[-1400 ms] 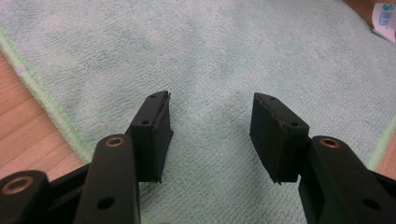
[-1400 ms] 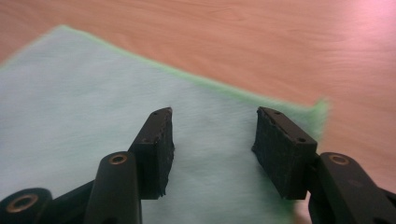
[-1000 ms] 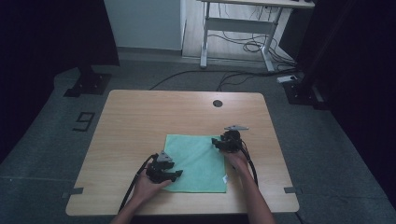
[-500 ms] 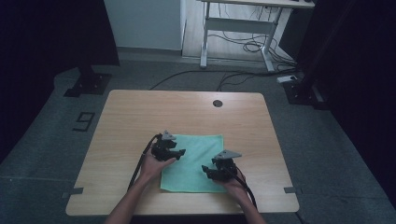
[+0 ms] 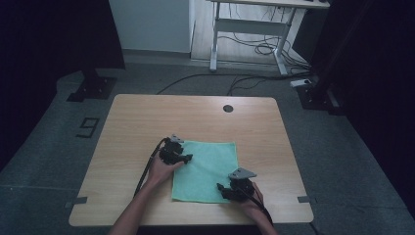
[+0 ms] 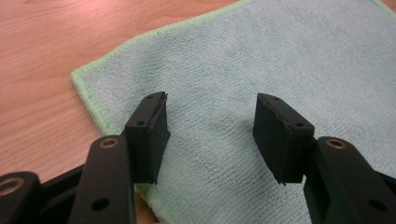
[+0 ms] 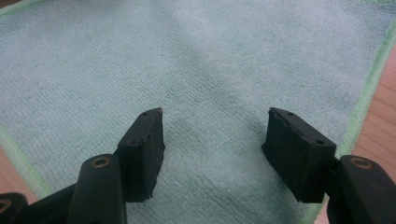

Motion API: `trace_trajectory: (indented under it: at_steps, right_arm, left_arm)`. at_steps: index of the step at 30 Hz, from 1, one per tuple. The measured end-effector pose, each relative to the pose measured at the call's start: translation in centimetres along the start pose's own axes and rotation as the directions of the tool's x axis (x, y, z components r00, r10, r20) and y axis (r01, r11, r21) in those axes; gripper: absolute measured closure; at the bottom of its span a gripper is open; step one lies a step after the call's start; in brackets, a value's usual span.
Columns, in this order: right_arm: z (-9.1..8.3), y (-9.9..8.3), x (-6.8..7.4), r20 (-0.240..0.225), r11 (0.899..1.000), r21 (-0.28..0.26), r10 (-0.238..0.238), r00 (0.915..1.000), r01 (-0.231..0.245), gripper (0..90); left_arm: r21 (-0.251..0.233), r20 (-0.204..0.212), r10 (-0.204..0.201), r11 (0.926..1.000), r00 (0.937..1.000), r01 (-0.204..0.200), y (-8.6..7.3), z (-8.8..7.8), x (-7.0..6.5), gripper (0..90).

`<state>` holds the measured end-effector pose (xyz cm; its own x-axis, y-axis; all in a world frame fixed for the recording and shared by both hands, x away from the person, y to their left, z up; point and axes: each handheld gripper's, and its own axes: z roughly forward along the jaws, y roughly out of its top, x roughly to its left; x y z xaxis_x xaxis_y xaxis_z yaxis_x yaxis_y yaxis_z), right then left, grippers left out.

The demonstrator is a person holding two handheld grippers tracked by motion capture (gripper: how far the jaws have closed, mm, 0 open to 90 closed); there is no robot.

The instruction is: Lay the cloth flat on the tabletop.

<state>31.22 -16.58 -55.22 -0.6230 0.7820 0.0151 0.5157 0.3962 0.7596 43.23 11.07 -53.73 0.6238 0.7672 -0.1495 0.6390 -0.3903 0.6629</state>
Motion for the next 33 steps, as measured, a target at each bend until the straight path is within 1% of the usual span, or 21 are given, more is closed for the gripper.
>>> trace_trajectory:
  at_steps: [4,6,8,9,10,11,12,13,14,16,17,18,19,22,23,25,28,31,33]
  right_arm:
    - [0.1,0.1,-1.1,-0.002,1.0,-0.003,0.007,1.0,-0.007,37.6]
    - [0.1,0.0,-1.7,-0.011,1.0,-0.008,0.011,0.9999,-0.011,37.7]
    - [-0.1,-0.1,-1.9,-0.017,1.0,-0.012,0.012,0.9998,-0.012,37.5]
    - [-0.2,-0.3,-2.0,-0.008,1.0,-0.013,0.009,0.9999,-0.009,37.2]
    - [-0.3,-0.4,-2.1,-0.01,1.0,-0.015,0.01,0.9999,-0.01,37.2]
    - [-0.4,-0.5,-2.1,-0.015,1.0,-0.015,0.012,0.9998,-0.012,36.8]
    - [-0.4,-0.5,-2.2,-0.021,1.0,-0.016,0.012,0.9997,-0.012,35.8]
    - [-0.4,-0.5,-2.1,-0.025,1.0,-0.013,0.011,0.9996,-0.011,33.9]
    - [-0.4,-0.4,-2.1,-0.03,1.0,-0.011,0.013,0.9995,-0.013,32.6]
    - [-0.4,-0.2,-2.0,-0.038,1.0,-0.008,0.02,0.9991,-0.02,31.7]
    - [-0.5,0.0,-1.8,-0.042,1.0,-0.02,0.02,0.9989,-0.021,31.7]
    - [-0.7,0.3,-1.5,-0.047,0.999,-0.038,0.017,0.9988,-0.019,31.7]
    - [-0.9,0.7,-1.0,-0.059,0.998,-0.056,0.011,0.9982,-0.014,31.7]
    - [-1.2,1.5,0.3,-0.08,0.997,-0.082,-0.013,0.9967,0.007,31.9]
    - [-1.2,1.9,0.9,-0.099,0.995,-0.095,-0.016,0.995,0.006,32.0]
    - [-1.2,2.3,1.7,-0.122,0.994,-0.11,-0.021,0.9923,0.007,32.0]
    - [-0.6,2.8,2.9,-0.149,0.993,-0.118,-0.021,0.9886,0.004,30.9]
    - [0.1,3.3,4.1,-0.167,0.992,-0.123,-0.039,0.9851,0.019,30.1]
    - [0.5,3.7,4.7,-0.186,0.992,-0.124,-0.041,0.9817,0.018,30.1]
  left_arm:
    - [0.002,0.012,-0.006,1.0,0.9999,0.006,0.5,0.4,0.1,44.9]
    - [0.001,0.016,-0.009,1.0,0.9998,0.009,0.6,0.5,0.1,44.2]
    - [-0.002,0.025,-0.016,0.9999,0.9996,0.016,0.5,0.4,0.1,43.4]
    - [-0.003,0.032,-0.015,0.9999,0.9994,0.016,0.4,0.4,0.2,43.4]
    - [-0.003,0.035,-0.018,0.9998,0.9992,0.018,0.3,0.3,0.2,43.4]
    - [-0.003,0.029,-0.014,0.9999,0.9995,0.014,0.2,0.2,0.2,43.3]
    - [-0.014,-0.007,0.005,0.9999,1.0,-0.005,0.1,-0.1,0.2,43.5]
    - [-0.035,-0.039,0.02,0.9992,0.999,-0.021,0.0,-0.5,0.2,44.3]
    - [-0.049,-0.037,0.014,0.9987,0.9992,-0.016,0.0,-0.9,0.3,45.6]
    - [-0.061,-0.031,0.0,0.9981,0.9995,-0.002,0.1,-1.5,0.7,45.0]
    - [-0.064,-0.035,-0.004,0.998,0.9994,0.002,0.2,-1.8,0.9,44.7]
    - [-0.07,-0.031,-0.015,0.9975,0.9994,0.013,0.3,-2.1,1.2,44.6]
    - [-0.07,-0.031,-0.016,0.9974,0.9994,0.014,0.4,-2.4,1.3,44.6]
    - [-0.081,-0.044,-0.012,0.9967,0.9989,0.008,0.9,-3.4,1.7,44.6]
    - [-0.09,-0.047,-0.012,0.9959,0.9988,0.008,0.9,-3.6,1.7,44.5]
    - [-0.091,-0.052,-0.008,0.9958,0.9986,0.003,1.2,-4.0,1.8,44.3]
    - [-0.092,-0.067,0.002,0.9957,0.9977,-0.009,1.6,-4.0,2.2,43.6]
    - [-0.102,-0.075,-0.002,0.9948,0.9972,-0.006,1.9,-3.6,2.6,43.6]
    - [-0.084,-0.086,0.008,0.9964,0.9962,-0.015,2.1,-3.2,2.9,43.4]
